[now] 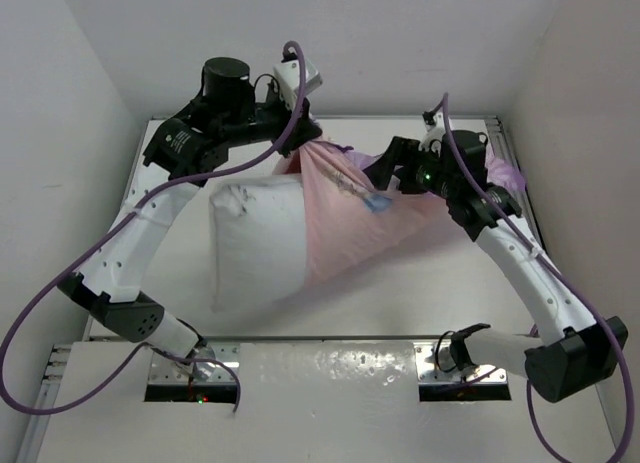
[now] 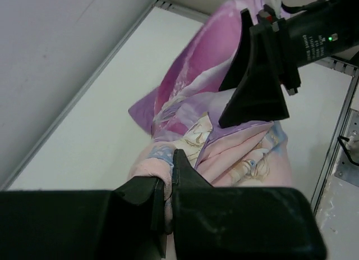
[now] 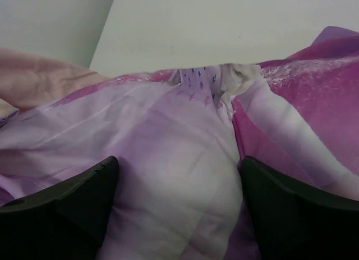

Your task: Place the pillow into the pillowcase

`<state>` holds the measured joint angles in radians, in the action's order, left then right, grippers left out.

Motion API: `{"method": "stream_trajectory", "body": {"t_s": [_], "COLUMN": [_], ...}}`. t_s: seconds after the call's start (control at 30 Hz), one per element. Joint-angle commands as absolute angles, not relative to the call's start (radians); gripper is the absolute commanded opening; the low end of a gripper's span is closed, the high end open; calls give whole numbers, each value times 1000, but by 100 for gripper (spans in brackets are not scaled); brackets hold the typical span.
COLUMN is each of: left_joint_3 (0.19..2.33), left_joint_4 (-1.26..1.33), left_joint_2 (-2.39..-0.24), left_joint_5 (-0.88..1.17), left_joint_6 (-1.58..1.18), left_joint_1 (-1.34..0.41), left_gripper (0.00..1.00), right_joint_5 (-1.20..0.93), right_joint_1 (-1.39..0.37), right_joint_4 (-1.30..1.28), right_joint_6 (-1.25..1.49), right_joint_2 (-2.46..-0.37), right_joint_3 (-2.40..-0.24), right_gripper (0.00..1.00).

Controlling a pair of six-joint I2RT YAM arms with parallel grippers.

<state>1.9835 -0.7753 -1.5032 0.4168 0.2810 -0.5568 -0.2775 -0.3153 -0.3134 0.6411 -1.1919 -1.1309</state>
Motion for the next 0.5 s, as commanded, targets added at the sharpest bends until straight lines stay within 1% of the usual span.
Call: {"method": "stream_trajectory", "body": {"t_s": [0.0,0.07,0.1,0.23,0.3,0.4,0.43,0.47], "left_joint_3": [2040,2036,2016,1960,1959,1973,1973,1967], "left_joint_4": [-666,-670,-673,-670,-667,-657,-649,-631], "left_joint_2": [-1497,-1496,-1493,-1456,-1451,-1457,-1460,-1460], "left_joint_5": [307,305,302,259,244,221,197,184], "left_joint_6": [273,270,279,302,313,319,318,292], "left_joint_1": [-549,-551,-552,-554,-546,-525,-514,-505], "left_gripper": [0,0,0,0,0,0,0,0], "right_joint_5": [-192,-141,-123,-10,-3,32,38,25], "right_joint_1": [-351,-339,-328,-256,-215,-207,-225,-236], "right_joint_4": [-388,-409,-416,-428,-433,-445,-442,-434], "right_joint_6": [545,580,595,661,672,634,617,606], "right_joint_2": [-1140,-1117,-1091,-1017,-999,-1002,-1015,-1058], "right_joint_3": [-1094,-1069,-1046,-982,-960,-956,-947,-925], "right_gripper": [91,97,99,99,99,99,97,92]}}
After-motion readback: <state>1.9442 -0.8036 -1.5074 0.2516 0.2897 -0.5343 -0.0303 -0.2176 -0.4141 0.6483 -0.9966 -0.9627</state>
